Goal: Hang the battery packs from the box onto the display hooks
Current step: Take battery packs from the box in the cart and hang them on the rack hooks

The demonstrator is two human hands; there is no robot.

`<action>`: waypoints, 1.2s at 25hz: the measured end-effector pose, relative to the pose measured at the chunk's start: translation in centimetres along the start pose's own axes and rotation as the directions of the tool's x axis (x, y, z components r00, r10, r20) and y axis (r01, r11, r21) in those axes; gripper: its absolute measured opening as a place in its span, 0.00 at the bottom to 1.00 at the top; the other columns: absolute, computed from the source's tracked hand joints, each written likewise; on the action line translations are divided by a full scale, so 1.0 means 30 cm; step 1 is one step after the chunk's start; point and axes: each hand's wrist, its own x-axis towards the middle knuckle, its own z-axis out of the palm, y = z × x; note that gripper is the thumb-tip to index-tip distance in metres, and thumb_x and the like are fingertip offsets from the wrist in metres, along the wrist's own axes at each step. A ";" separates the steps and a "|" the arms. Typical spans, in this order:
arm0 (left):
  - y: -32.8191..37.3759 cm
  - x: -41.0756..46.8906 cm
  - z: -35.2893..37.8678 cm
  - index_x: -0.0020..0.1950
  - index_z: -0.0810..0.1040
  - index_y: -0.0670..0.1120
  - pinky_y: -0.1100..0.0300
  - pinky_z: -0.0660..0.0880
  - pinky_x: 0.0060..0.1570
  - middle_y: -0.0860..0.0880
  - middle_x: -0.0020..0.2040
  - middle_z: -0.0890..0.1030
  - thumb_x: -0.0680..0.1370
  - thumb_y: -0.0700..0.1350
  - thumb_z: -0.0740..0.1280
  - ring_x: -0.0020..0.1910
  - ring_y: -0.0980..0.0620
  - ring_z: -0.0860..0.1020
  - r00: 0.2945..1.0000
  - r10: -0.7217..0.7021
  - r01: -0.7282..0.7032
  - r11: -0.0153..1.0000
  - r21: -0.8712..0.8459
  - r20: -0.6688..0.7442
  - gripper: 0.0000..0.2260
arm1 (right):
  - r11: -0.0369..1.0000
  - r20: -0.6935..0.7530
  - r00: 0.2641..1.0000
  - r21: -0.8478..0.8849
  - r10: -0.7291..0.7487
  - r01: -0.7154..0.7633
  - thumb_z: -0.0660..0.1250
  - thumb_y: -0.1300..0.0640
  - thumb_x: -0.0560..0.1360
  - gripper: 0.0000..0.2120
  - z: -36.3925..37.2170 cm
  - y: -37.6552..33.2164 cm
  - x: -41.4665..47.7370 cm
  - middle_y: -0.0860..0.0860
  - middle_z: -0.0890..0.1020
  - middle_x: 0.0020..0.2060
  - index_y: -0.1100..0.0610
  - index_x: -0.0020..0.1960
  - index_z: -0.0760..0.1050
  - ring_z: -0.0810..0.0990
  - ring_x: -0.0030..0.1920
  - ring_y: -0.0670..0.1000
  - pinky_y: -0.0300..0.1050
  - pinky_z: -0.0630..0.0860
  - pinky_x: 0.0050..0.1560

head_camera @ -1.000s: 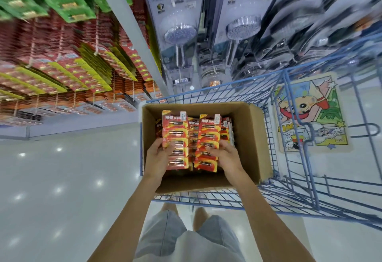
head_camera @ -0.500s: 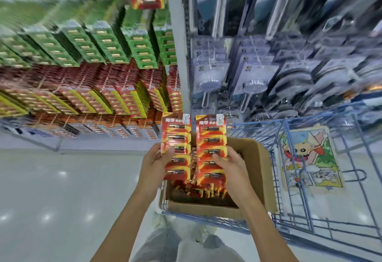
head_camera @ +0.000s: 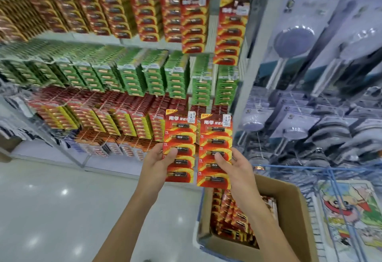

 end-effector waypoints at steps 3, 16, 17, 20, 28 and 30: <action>0.086 0.041 -0.157 0.63 0.79 0.49 0.48 0.84 0.50 0.51 0.54 0.88 0.80 0.47 0.71 0.52 0.49 0.87 1.000 0.029 -0.029 0.999 -0.022 0.013 0.12 | 0.999 -0.013 1.000 0.032 -0.015 0.016 0.71 0.56 0.78 0.14 0.190 -0.001 0.034 0.51 0.88 0.54 0.54 0.64 0.78 0.88 0.52 0.54 0.48 0.85 0.45; 0.398 0.261 -0.547 0.62 0.80 0.47 0.49 0.85 0.42 0.47 0.54 0.88 0.81 0.43 0.70 0.49 0.47 0.87 0.982 0.144 -0.130 0.985 -0.111 0.122 0.09 | 0.985 -0.132 0.978 0.035 -0.162 0.168 0.70 0.54 0.79 0.13 0.677 -0.098 0.147 0.54 0.88 0.54 0.55 0.63 0.80 0.87 0.55 0.59 0.65 0.81 0.59; 0.412 0.280 -0.548 0.63 0.79 0.46 0.49 0.85 0.45 0.46 0.56 0.87 0.81 0.44 0.70 0.51 0.46 0.87 0.980 0.146 -0.132 0.985 -0.108 0.133 0.11 | 0.984 -0.145 0.974 0.018 -0.174 0.179 0.70 0.54 0.79 0.13 0.687 -0.111 0.161 0.53 0.88 0.53 0.54 0.62 0.80 0.87 0.55 0.58 0.64 0.81 0.59; 0.465 0.334 -0.536 0.61 0.80 0.44 0.60 0.82 0.36 0.49 0.50 0.88 0.82 0.40 0.68 0.46 0.51 0.87 0.974 0.164 -0.147 0.982 -0.118 0.158 0.08 | 0.977 -0.160 0.965 0.005 -0.210 0.213 0.70 0.54 0.80 0.12 0.715 -0.160 0.214 0.51 0.88 0.52 0.52 0.62 0.80 0.87 0.53 0.54 0.59 0.83 0.56; 0.633 0.563 -0.423 0.63 0.81 0.49 0.57 0.81 0.40 0.52 0.52 0.88 0.81 0.43 0.70 0.48 0.53 0.87 0.955 0.223 -0.198 0.970 -0.137 0.195 0.10 | 0.961 -0.125 0.955 0.032 -0.269 0.275 0.70 0.50 0.79 0.16 0.741 -0.309 0.453 0.51 0.88 0.54 0.51 0.66 0.79 0.87 0.54 0.56 0.59 0.82 0.57; 0.652 0.622 -0.400 0.62 0.81 0.48 0.56 0.82 0.42 0.51 0.53 0.88 0.81 0.43 0.70 0.49 0.51 0.87 0.955 0.238 -0.212 0.966 -0.150 0.180 0.10 | 0.957 -0.113 0.952 0.028 -0.283 0.288 0.70 0.51 0.80 0.13 0.736 -0.337 0.514 0.49 0.88 0.53 0.50 0.64 0.80 0.88 0.53 0.54 0.57 0.83 0.54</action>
